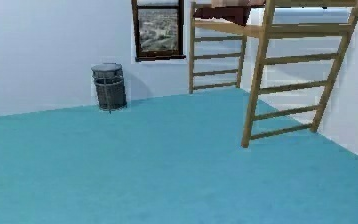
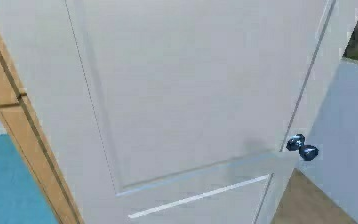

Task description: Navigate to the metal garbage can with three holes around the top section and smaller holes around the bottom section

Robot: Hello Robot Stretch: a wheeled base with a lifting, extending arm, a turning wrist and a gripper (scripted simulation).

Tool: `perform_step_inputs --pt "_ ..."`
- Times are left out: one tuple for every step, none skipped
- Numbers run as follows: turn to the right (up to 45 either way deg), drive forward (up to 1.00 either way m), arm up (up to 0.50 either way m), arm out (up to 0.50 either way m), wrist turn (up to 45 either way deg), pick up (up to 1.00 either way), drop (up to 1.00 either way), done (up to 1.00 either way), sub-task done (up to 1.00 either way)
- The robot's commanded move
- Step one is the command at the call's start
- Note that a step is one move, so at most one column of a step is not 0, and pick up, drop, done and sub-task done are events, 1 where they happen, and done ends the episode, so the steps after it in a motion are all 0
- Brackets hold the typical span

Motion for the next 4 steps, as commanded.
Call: perform_step_inputs --pt "0.0 0.45 0.0 0.0 0.0 0.0 0.0 0.0 0.0" --pt "-24.0 0.0 0.0 0.0 0.0 0.0 0.0 0.0 0.0" --pt "0.0 1.0 0.0 0.0 0.0 0.0 0.0 0.0 0.0" --pt "-3.0 0.0 0.0 0.0 0.0 0.0 0.0 0.0 0.0"
